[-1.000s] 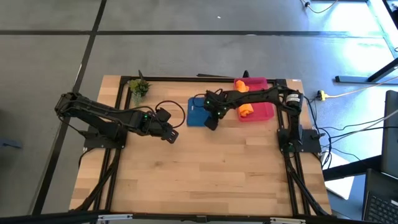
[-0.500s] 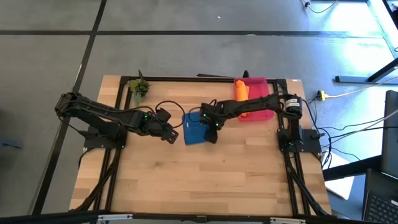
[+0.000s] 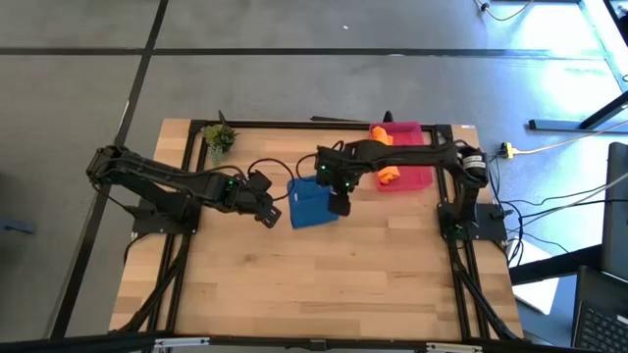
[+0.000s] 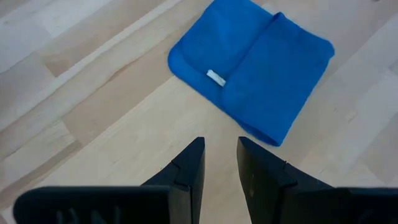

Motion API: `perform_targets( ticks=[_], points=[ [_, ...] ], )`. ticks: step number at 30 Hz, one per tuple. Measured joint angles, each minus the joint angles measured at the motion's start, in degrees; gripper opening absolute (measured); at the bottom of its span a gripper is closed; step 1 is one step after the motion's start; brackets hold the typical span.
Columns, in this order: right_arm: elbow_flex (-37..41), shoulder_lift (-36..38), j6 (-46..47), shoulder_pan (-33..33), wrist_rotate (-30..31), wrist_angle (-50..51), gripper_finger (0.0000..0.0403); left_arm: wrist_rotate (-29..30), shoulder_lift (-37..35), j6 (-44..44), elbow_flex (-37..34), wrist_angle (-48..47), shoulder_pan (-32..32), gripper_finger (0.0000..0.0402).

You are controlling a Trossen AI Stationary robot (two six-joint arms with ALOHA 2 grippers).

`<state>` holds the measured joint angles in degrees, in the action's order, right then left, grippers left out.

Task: Roll microfiber towels into tight, uniform cylinder then place into a basket
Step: Roll the blue microfiber towel

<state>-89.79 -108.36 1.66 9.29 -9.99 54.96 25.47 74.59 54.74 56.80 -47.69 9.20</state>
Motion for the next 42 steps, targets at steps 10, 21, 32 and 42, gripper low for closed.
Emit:
perform_targets(
  ticks=[10,21,32,42],
  points=[
    [7.5,0.3,-20.2,-4.2,-2.6,-9.2,0.0218,-0.9,0.0,-5.8,0.0,0.9,-0.6,0.0085],
    [23.9,0.2,-20.8,-6.9,1.3,-35.3,0.0218,-0.7,0.0,-9.2,0.0,1.0,-0.6,0.0085],
    [32.3,0.3,-20.3,-7.8,6.5,-47.6,0.0204,-0.6,0.0,-17.5,0.0,5.9,-0.6,0.0085],
    [33.0,0.3,-20.0,-7.8,8.9,-48.9,0.0094,-0.6,0.0,-19.1,0.0,12.0,-0.6,0.0085]
  ],
)
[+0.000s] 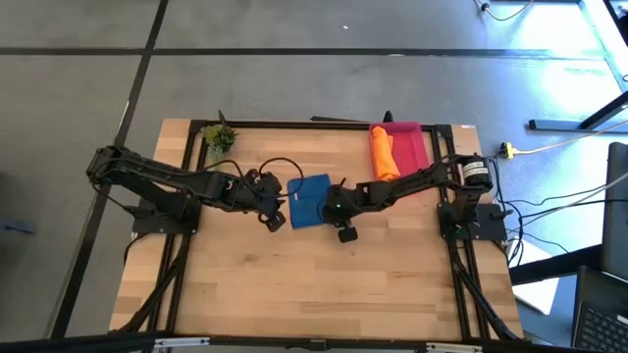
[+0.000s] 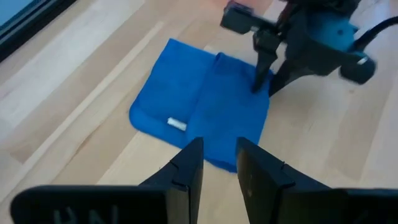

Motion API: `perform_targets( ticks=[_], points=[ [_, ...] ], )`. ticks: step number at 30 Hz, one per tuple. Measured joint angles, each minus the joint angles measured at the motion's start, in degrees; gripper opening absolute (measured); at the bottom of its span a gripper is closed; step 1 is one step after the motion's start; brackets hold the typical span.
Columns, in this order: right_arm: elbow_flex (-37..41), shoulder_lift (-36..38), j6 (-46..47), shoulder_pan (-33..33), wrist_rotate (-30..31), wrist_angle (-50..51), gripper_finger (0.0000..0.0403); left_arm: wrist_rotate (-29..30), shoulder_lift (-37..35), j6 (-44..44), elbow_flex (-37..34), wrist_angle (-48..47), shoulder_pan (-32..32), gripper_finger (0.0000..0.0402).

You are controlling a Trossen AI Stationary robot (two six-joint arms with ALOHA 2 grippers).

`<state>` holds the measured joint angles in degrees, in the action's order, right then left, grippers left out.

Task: Roll microfiber towels into tight, uniform cylinder then place into a basket
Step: Roll the blue microfiber towel

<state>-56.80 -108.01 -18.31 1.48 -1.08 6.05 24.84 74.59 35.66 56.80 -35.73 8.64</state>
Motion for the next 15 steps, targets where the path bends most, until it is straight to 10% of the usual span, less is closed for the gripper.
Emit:
perform_targets(
  ticks=[5,15],
  points=[
    [0.0,0.0,0.0,0.1,-1.6,-0.2,0.0014,0.0,0.0,-0.2,0.0,0.8,0.0,0.0085],
    [0.1,-0.1,0.0,0.1,-3.2,-0.9,0.0008,-1.1,0.0,4.5,0.0,1.0,0.0,0.0085]
  ],
)
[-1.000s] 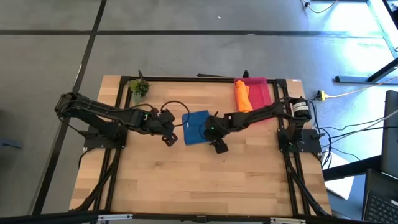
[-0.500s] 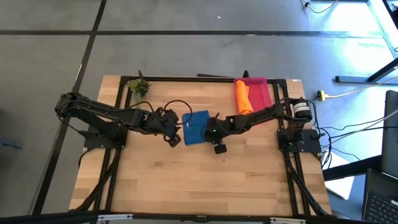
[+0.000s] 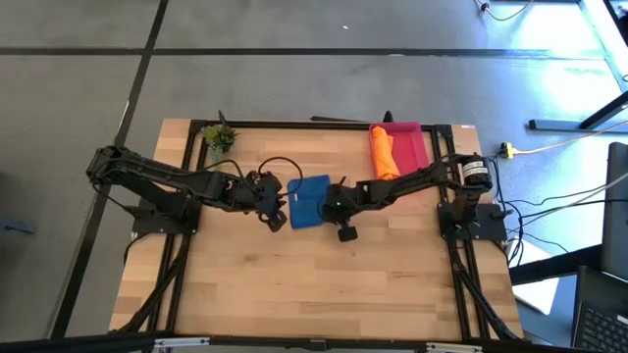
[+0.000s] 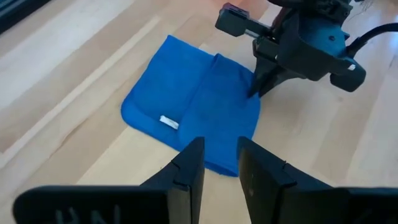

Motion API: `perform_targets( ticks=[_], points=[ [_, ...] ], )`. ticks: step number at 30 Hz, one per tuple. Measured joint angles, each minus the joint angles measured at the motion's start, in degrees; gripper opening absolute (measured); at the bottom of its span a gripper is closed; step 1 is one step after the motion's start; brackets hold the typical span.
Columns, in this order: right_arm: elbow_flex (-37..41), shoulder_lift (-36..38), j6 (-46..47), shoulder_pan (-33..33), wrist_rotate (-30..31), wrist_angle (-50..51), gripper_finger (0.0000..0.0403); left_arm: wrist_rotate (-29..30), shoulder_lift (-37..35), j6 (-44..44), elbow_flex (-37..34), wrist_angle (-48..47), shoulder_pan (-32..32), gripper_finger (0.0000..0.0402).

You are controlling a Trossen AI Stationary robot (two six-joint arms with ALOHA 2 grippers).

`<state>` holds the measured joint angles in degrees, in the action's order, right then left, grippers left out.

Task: Roll microfiber towels into tight, uniform cylinder then place into a basket
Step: Roll the blue microfiber towel

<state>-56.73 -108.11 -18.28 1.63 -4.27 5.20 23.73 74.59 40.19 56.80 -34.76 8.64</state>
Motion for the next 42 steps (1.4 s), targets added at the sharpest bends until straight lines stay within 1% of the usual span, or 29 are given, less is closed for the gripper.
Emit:
perform_targets(
  ticks=[6,12,17,21,24,28,32,39,42],
  points=[
    [0.0,-0.1,0.1,0.0,-0.4,-1.0,0.001,-1.3,0.2,0.5,0.0,-0.2,-0.3,0.0085],
    [0.0,-0.1,0.1,0.0,-0.4,-1.0,0.0007,-7.7,2.7,0.0,0.0,-0.5,-2.9,0.0085],
    [0.0,-0.1,0.2,0.0,-0.5,-1.1,0.0008,-8.5,4.1,-0.5,0.0,-0.5,-4.0,0.0085],
    [0.0,-0.1,0.2,0.0,-0.5,-1.1,0.0008,-9.8,3.9,-3.4,0.0,-0.3,-4.8,0.0084],
    [0.0,-0.1,0.2,0.0,-0.6,-1.1,0.0008,-10.4,3.7,-5.0,0.0,-0.2,-4.8,0.0076],
    [0.0,-0.1,0.2,0.0,-1.6,-1.1,0.0008,-11.1,3.7,-4.0,0.0,-0.3,-4.8,0.007],
    [0.0,-0.1,0.2,0.0,-1.7,-1.1,0.0008,-11.1,3.8,-3.4,0.0,-0.3,-4.8,0.0084],
    [0.0,-0.1,0.2,0.0,-1.7,-1.0,0.0008,-11.2,3.8,-3.1,0.0,-0.3,-5.6,0.0125],
    [0.0,-0.1,0.2,0.3,-2.6,-0.8,0.0007,-11.2,3.8,-3.8,0.0,-0.3,-5.8,0.0132]
  ],
)
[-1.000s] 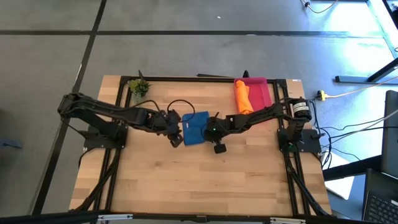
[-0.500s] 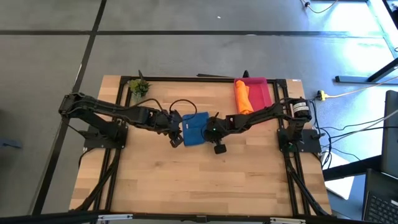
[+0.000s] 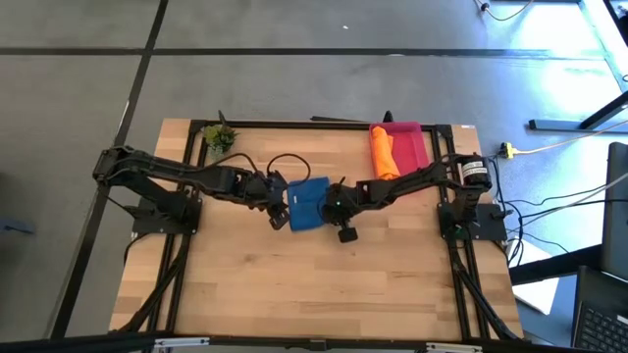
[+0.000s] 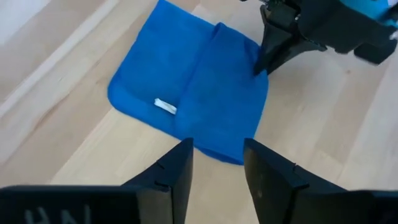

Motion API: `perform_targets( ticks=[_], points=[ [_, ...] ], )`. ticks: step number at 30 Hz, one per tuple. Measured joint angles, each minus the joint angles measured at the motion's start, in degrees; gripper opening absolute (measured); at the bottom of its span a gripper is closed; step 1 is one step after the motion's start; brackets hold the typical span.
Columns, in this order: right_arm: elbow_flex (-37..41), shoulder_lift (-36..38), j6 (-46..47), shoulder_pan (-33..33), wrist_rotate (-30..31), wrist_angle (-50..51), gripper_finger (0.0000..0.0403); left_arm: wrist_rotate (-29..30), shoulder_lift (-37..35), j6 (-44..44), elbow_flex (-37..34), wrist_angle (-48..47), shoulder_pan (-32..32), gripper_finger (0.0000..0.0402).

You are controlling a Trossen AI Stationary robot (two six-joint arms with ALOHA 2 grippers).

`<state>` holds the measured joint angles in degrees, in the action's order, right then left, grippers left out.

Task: Roll microfiber towels into tight, uniform cylinder then place into a basket
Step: Roll the blue microfiber towel

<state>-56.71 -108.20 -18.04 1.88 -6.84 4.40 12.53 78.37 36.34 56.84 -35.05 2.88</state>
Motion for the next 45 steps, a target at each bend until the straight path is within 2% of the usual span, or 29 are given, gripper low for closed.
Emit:
perform_targets(
  ticks=[9,16,21,28,33,37,41,45],
  points=[
    [-2.4,0.0,7.5,5.1,-17.8,2.7,0.0006,0.0,0.0,-2.3,0.0,0.0,0.3,0.013],
    [-4.7,0.0,15.0,10.4,-29.0,5.1,0.0006,0.0,0.0,-2.3,0.0,0.0,0.3,0.0129],
    [-4.7,0.0,25.5,13.7,-31.9,5.3,0.0006,0.0,0.0,-2.4,0.0,0.0,0.3,0.0129],
    [-4.7,0.0,35.0,16.8,-36.3,3.7,0.0006,0.0,0.0,-2.5,0.0,0.0,0.3,0.0129],
    [-4.7,0.0,41.5,19.3,-36.4,3.2,0.0006,0.0,0.0,-6.1,-0.6,0.5,0.3,0.0129],
    [-4.7,0.0,43.9,20.8,-36.3,3.2,0.0006,0.0,0.0,-8.4,-0.7,2.5,0.3,0.0129],
    [-4.7,0.0,45.1,21.9,-33.2,3.5,0.0006,0.0,0.0,-11.1,-0.7,4.6,0.3,0.0129],
    [-4.7,0.0,47.0,23.0,-35.0,3.6,0.0006,0.0,0.0,-11.5,-0.7,5.2,0.3,0.0129]
  ],
)
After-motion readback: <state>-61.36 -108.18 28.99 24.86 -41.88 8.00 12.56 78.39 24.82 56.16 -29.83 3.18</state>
